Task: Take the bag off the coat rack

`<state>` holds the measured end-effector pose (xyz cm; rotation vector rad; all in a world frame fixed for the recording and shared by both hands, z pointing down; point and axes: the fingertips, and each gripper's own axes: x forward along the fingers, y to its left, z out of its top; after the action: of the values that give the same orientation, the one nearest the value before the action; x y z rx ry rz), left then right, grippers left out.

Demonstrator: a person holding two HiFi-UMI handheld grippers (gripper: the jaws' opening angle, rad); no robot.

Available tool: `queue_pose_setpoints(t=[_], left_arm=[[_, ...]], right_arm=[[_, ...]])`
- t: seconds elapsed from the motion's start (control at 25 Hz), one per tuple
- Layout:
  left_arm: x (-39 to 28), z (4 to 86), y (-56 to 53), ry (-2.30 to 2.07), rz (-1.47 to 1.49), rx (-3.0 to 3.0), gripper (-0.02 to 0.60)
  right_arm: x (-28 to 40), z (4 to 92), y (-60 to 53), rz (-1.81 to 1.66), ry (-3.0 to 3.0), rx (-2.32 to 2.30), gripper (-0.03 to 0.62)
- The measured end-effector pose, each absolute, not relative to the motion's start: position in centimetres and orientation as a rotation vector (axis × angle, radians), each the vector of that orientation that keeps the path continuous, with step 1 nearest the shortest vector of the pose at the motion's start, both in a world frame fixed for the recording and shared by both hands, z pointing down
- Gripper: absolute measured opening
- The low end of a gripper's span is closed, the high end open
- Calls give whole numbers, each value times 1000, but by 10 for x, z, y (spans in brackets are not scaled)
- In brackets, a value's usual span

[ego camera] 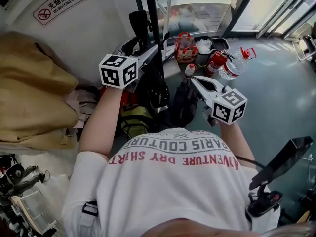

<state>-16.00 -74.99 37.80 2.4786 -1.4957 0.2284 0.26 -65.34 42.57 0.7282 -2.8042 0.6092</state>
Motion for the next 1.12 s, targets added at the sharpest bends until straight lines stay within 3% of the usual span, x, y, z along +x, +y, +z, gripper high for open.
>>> queue_pose_setpoints(t=[0.2, 0.36, 0.4, 0.44, 1.12], left_arm=[[-159, 388, -757, -1480, 194, 2458, 313], [-170, 384, -760, -1540, 177, 2428, 116], [-173, 385, -760, -1550, 179, 2419, 36], [-176, 385, -760, -1550, 183, 2416, 20], [-177, 383, -761, -1531, 186, 2403, 11]], right_arm=[[5, 438, -660, 643, -2813, 745, 2], [1, 442, -661, 649, -2812, 736, 2], [0, 442, -661, 650, -2812, 733, 2], [0, 443, -661, 651, -2810, 730, 2], [0, 454, -660, 667, -2788, 723, 2]])
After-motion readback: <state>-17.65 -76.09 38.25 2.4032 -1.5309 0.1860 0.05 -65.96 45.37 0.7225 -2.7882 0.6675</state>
